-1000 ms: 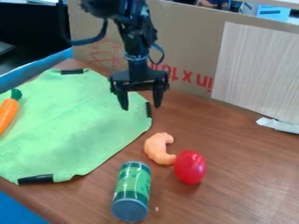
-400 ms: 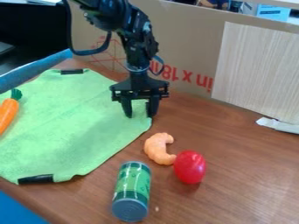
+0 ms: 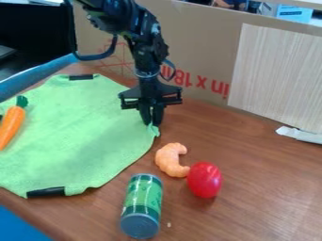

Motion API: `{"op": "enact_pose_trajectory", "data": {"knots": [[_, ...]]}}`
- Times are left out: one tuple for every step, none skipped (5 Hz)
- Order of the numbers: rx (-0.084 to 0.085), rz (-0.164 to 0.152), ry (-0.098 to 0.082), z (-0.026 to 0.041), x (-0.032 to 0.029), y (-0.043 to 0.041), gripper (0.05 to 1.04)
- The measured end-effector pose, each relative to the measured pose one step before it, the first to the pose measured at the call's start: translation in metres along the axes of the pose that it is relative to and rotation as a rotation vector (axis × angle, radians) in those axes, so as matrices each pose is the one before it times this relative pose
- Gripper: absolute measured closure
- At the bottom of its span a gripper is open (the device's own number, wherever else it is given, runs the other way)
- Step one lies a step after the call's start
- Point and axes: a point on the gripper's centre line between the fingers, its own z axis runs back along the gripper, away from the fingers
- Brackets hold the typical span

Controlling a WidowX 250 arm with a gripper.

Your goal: Fold the cloth from right to left

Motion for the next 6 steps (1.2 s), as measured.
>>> {"op": "enact_pose_trajectory", "data": {"knots": [[-0.029,0.0202,0.0757,0.01499,-0.00161,0.01456,1.008],[-0.0672,0.034,0.0121,0.03625,0.01347,0.02015,1.025],[-0.0483,-0.0059,0.0326,0.02489,0.00593,0.02329,1.026],[-0.041,-0.0104,0.0158,0.02227,0.00636,0.0254,1.026],[-0.0014,-0.0114,0.0042,0.01324,0.00326,0.02865,1.026],[-0.0189,-0.0235,-0.0014,0.01162,0.00091,0.02716,1.026]]}}
